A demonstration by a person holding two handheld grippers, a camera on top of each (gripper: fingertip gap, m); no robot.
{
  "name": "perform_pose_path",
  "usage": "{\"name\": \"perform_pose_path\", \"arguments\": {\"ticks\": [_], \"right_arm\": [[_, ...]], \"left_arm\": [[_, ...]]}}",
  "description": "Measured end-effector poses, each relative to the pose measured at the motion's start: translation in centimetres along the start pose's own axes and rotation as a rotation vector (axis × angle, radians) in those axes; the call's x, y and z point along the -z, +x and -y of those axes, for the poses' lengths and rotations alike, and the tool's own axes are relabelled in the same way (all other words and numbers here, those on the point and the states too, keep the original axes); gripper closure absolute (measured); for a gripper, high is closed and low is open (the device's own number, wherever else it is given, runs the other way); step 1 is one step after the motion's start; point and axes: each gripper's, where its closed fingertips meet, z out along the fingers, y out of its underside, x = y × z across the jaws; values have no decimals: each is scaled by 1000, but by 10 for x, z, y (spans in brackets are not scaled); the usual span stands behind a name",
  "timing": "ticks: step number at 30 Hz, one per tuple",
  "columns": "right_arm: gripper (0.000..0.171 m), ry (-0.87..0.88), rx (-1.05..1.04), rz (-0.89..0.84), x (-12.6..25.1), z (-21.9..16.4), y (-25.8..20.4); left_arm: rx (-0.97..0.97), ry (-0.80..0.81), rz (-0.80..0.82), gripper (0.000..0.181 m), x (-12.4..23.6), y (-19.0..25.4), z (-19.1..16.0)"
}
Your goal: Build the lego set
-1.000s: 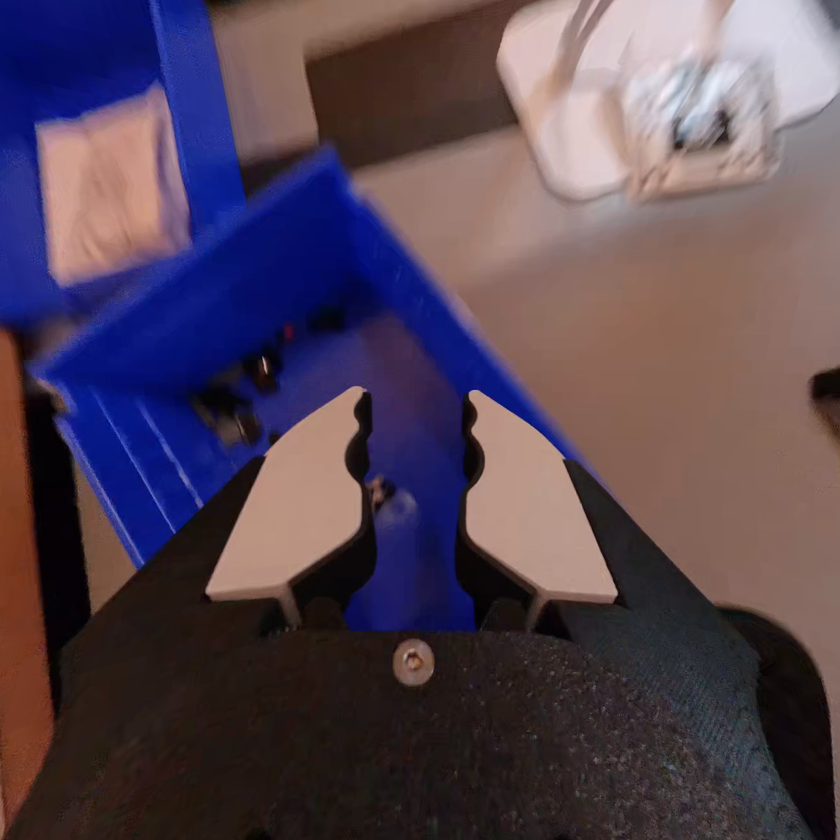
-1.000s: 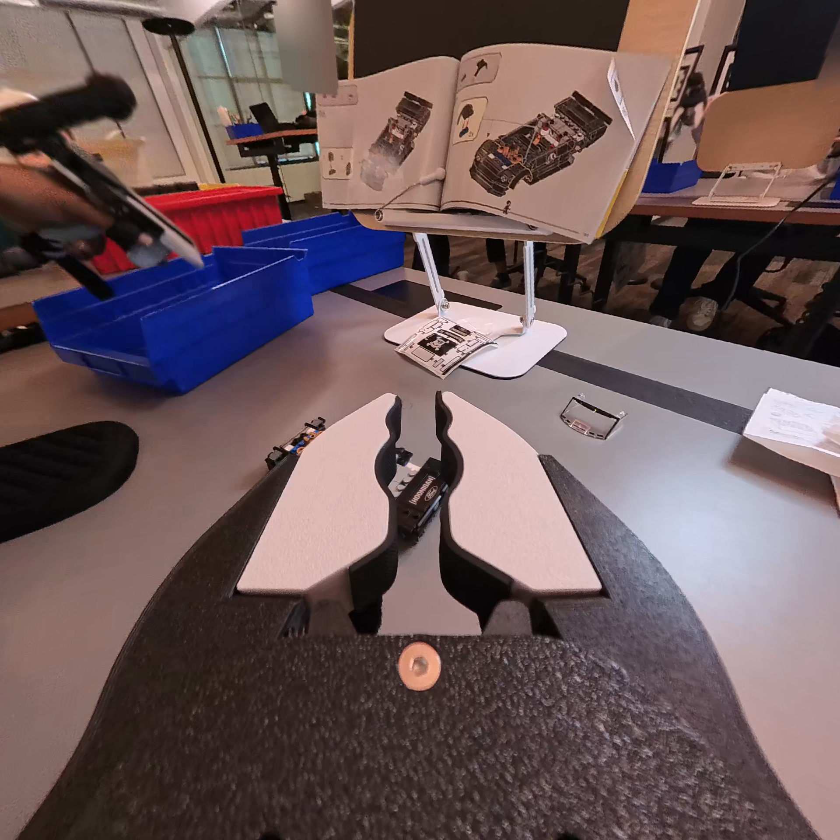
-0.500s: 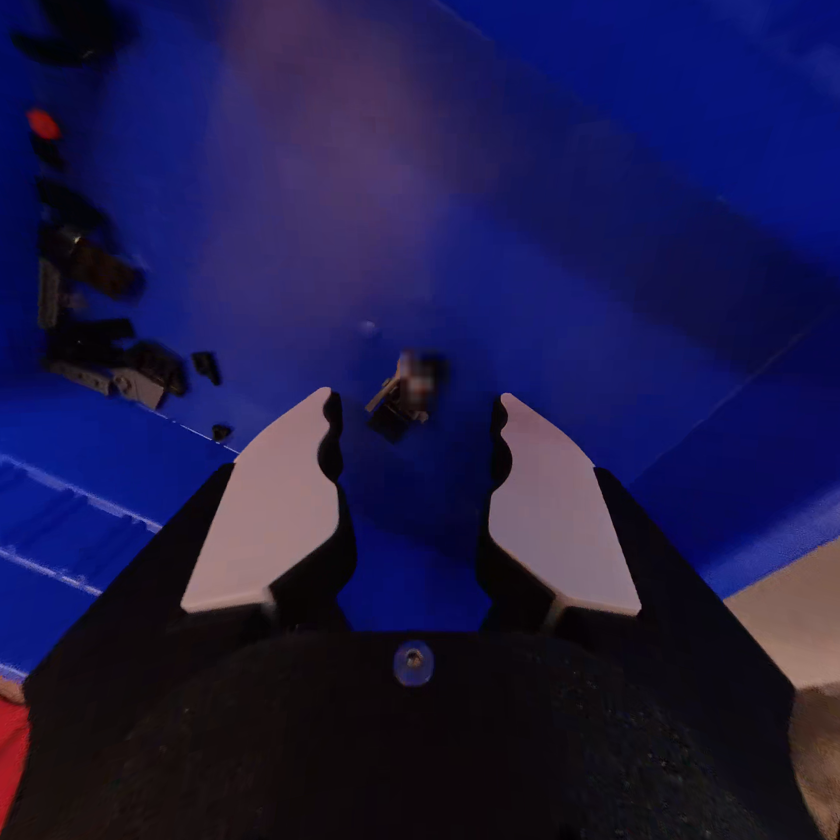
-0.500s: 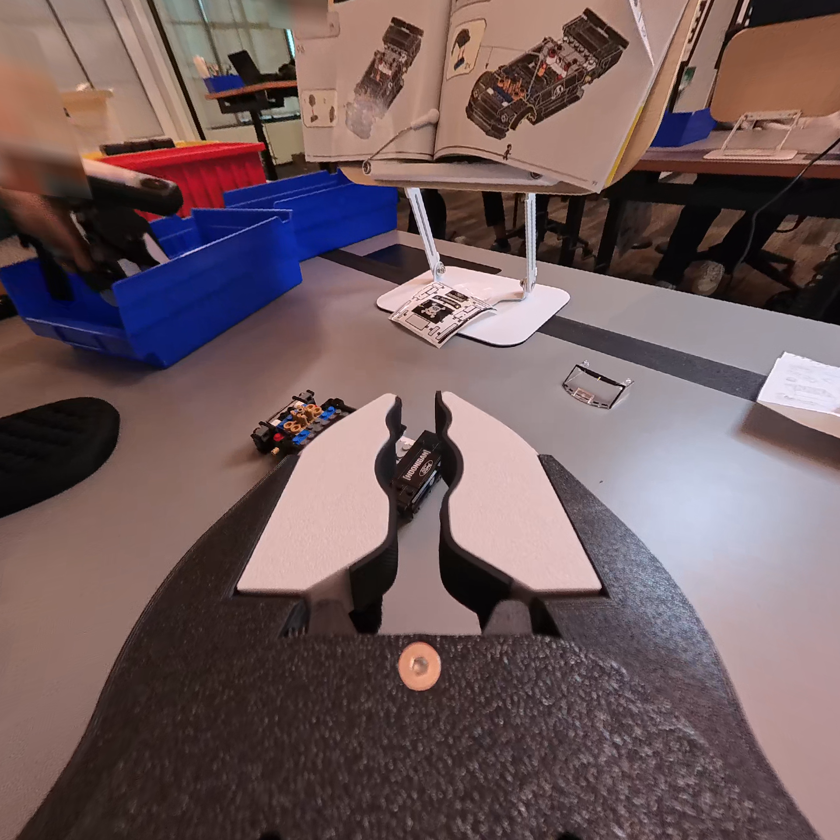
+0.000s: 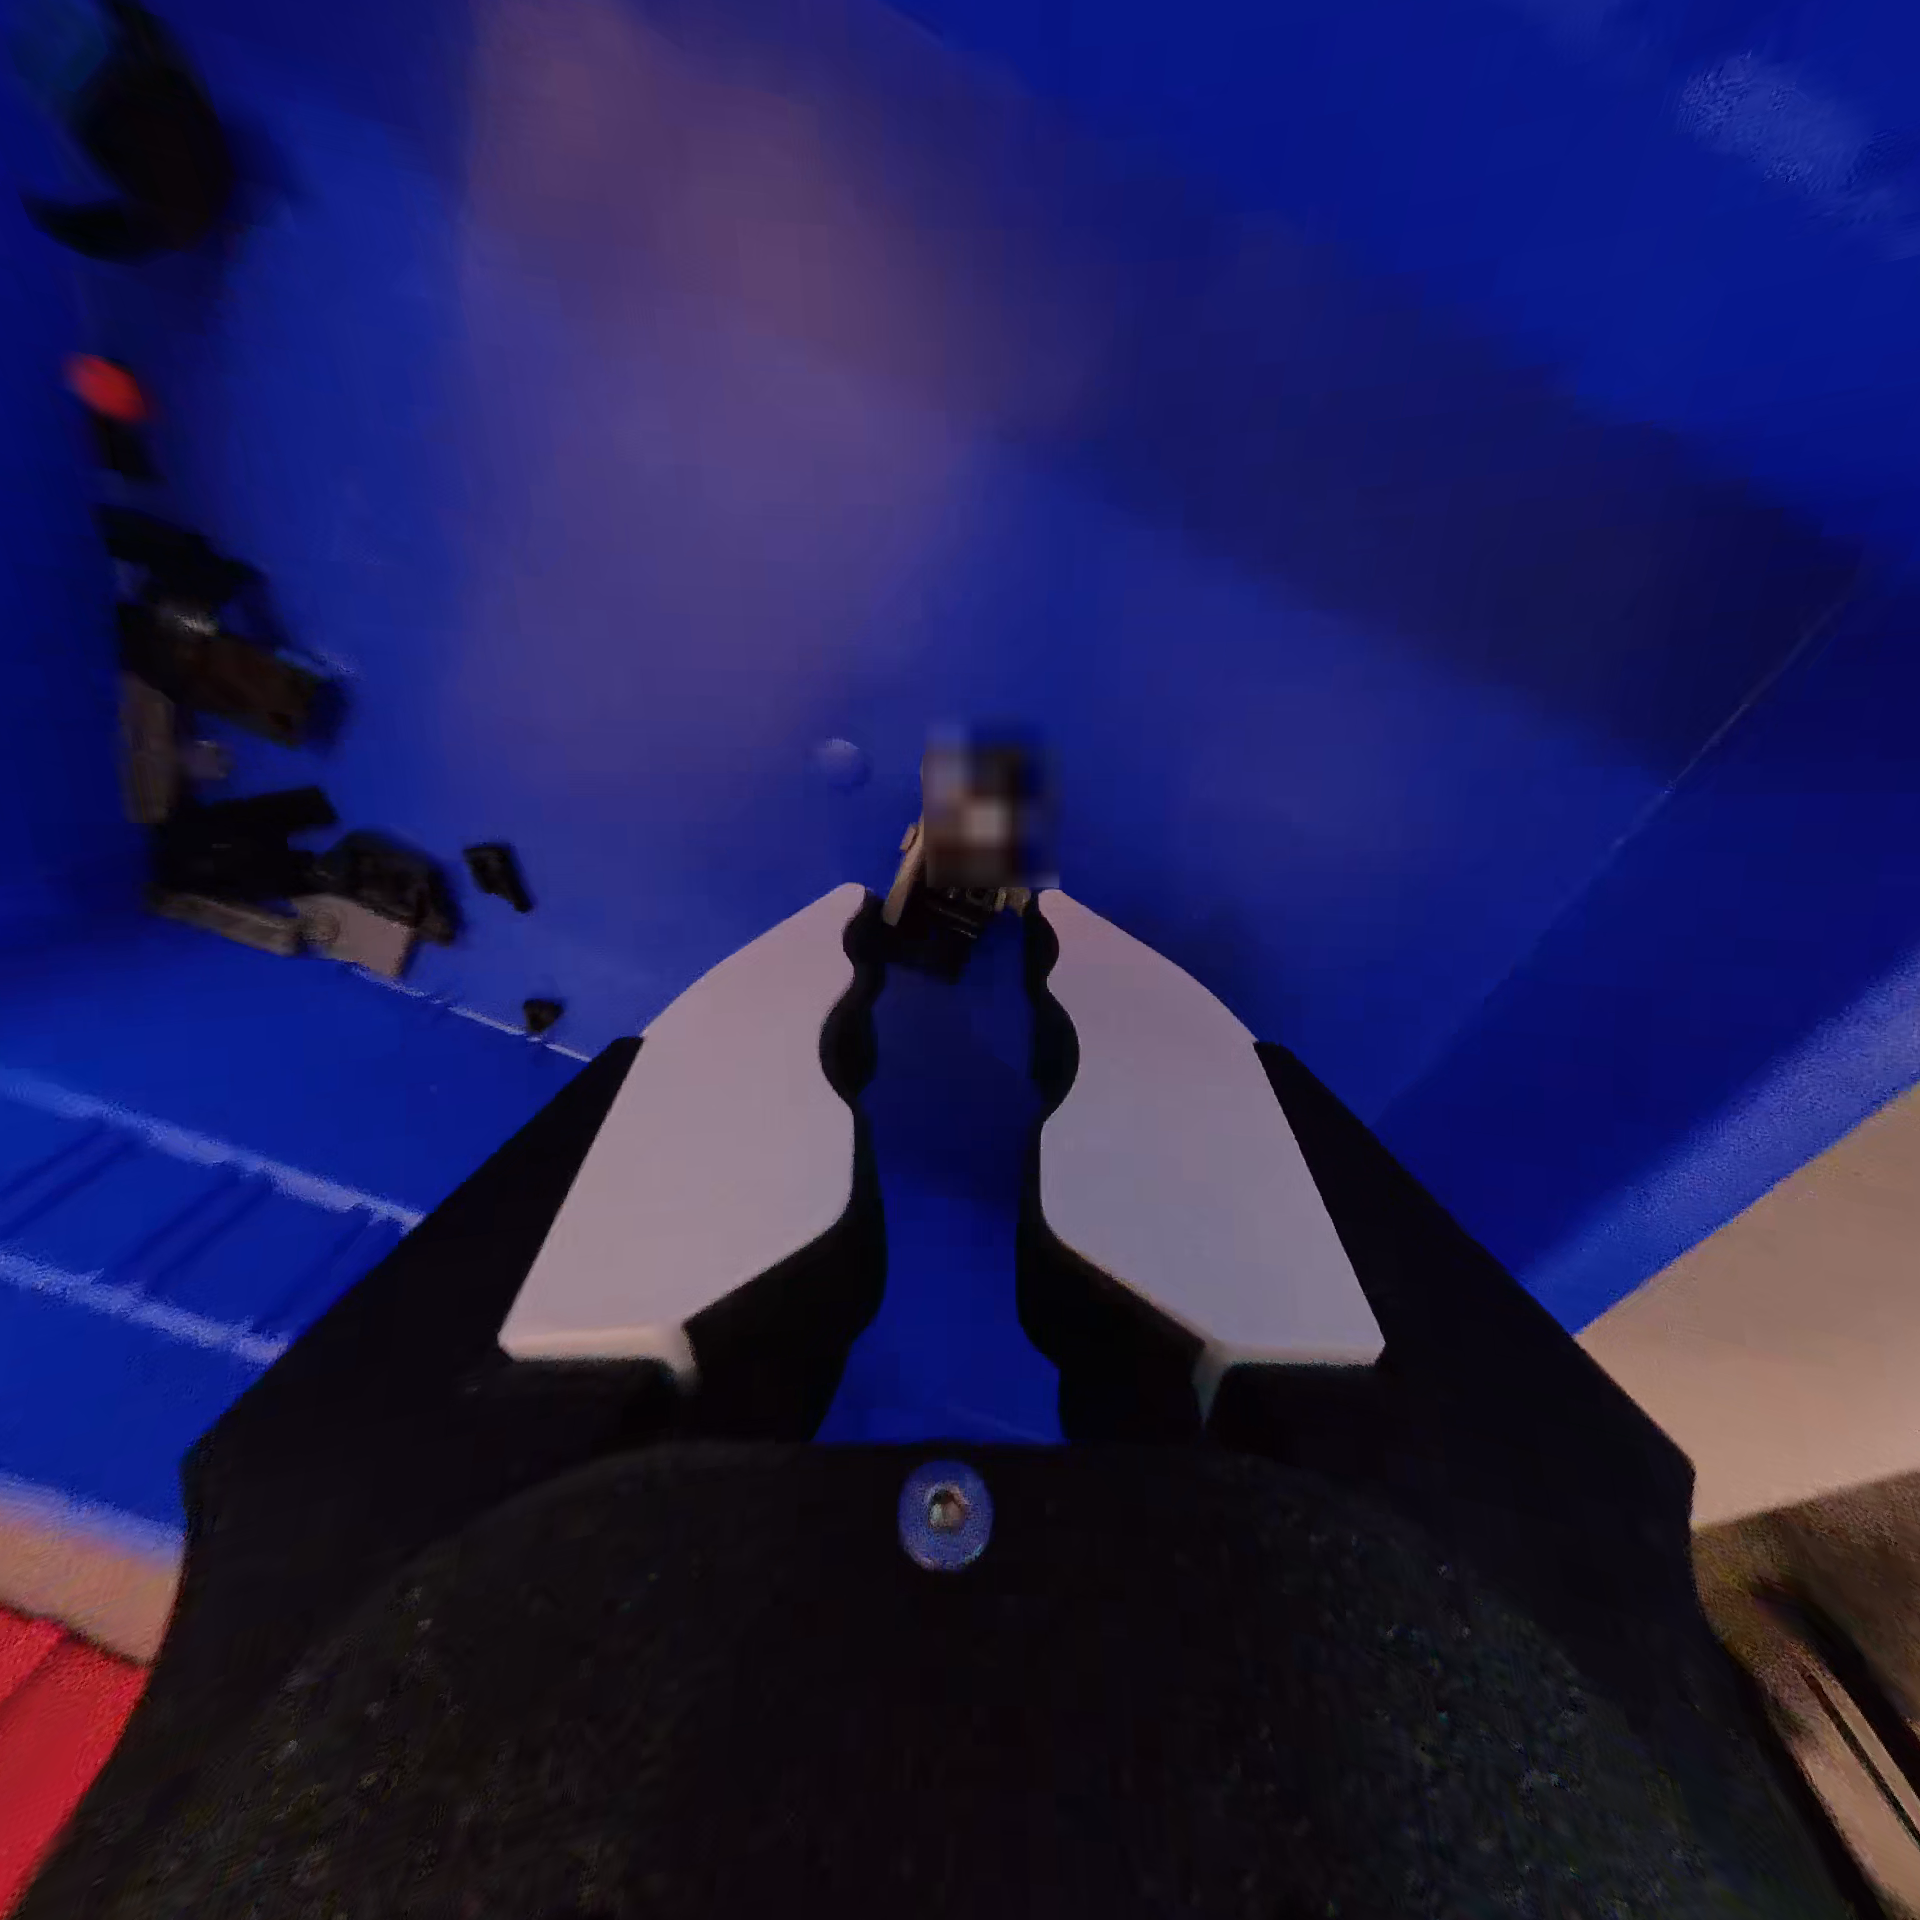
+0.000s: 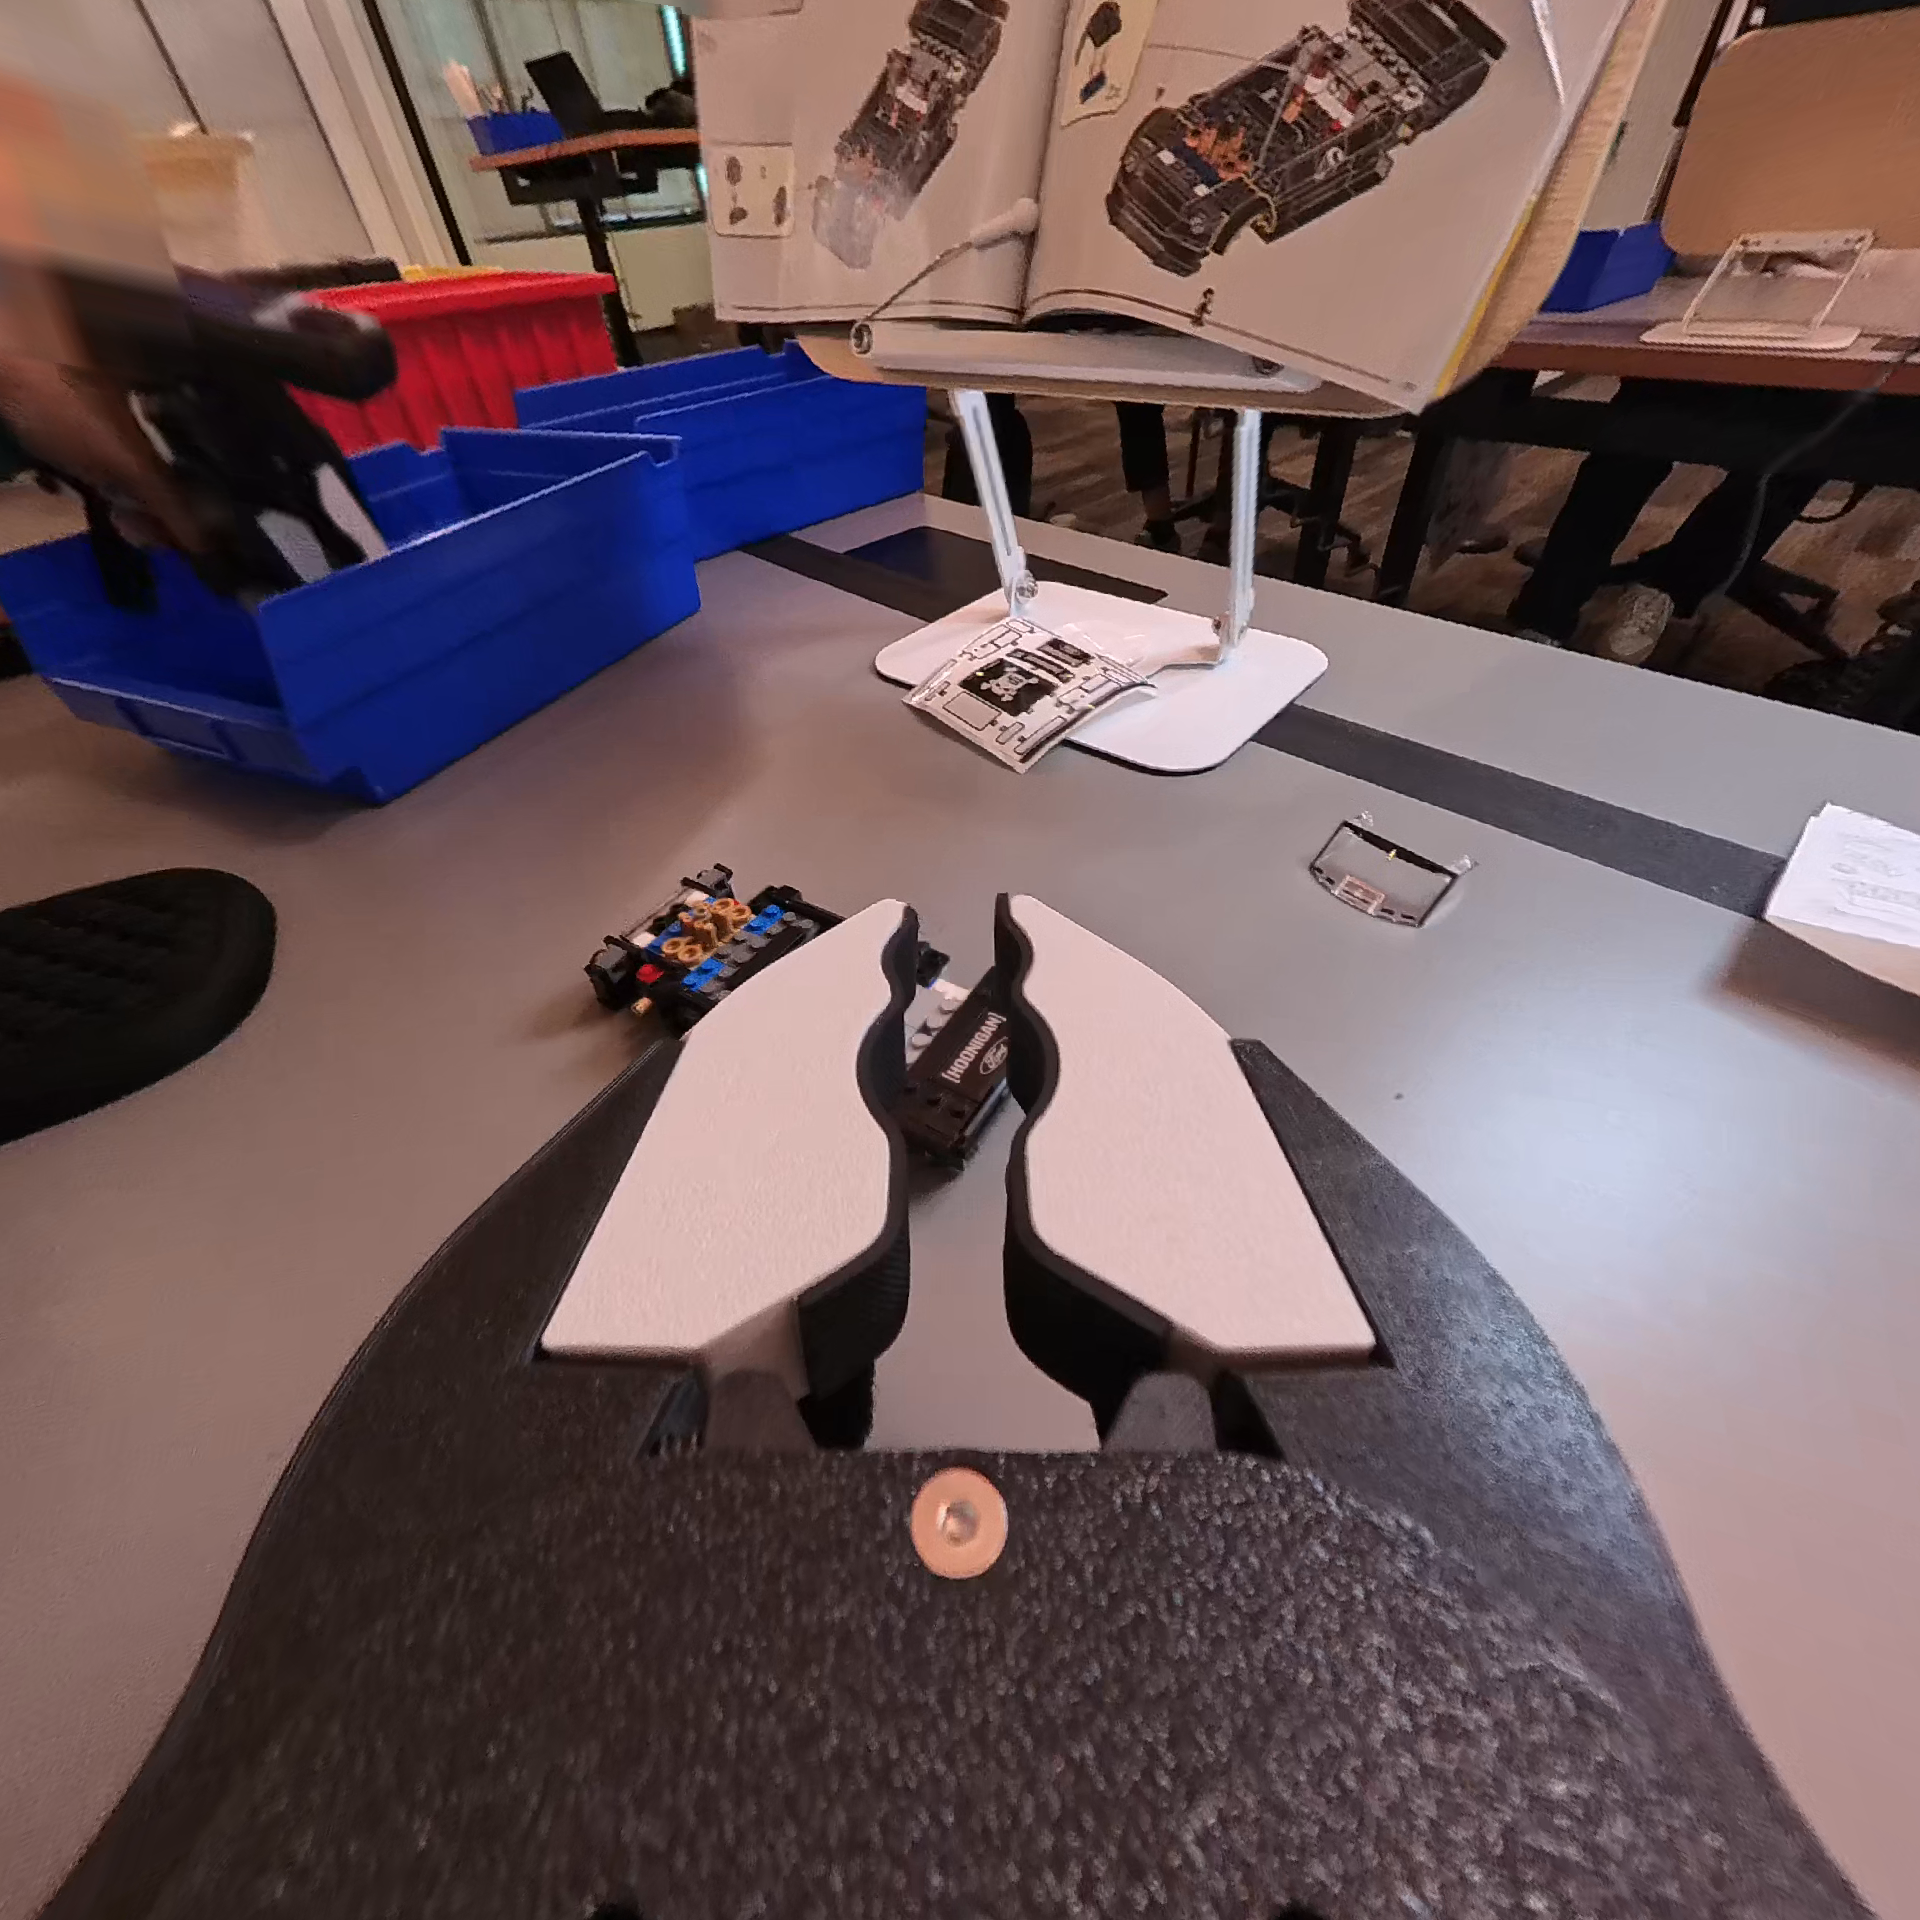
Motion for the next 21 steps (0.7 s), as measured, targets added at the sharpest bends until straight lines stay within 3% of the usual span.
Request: {"name": "perform_pose_path", "arguments": {"ticks": [3,6,9,11,16,21], "right_arm": [[157,0,38,35,-5,6,-14],[157,18,-1,154,-17,23,-47],[150,77,-75,270,-30,52,-85],[143,130,-160,320,-38,73,-103],[140,198,-263,365,-51,100,-122],[146,181,-263,317,-57,91,-111]], "left_arm": [[0,200,148,156,46,3,35],[-45,469,305,157,117,31,90],[-151,689,404,157,175,86,143],[-200,813,408,157,195,127,174],[-198,1021,306,157,195,205,234],[-204,1055,256,157,174,240,260]]}}
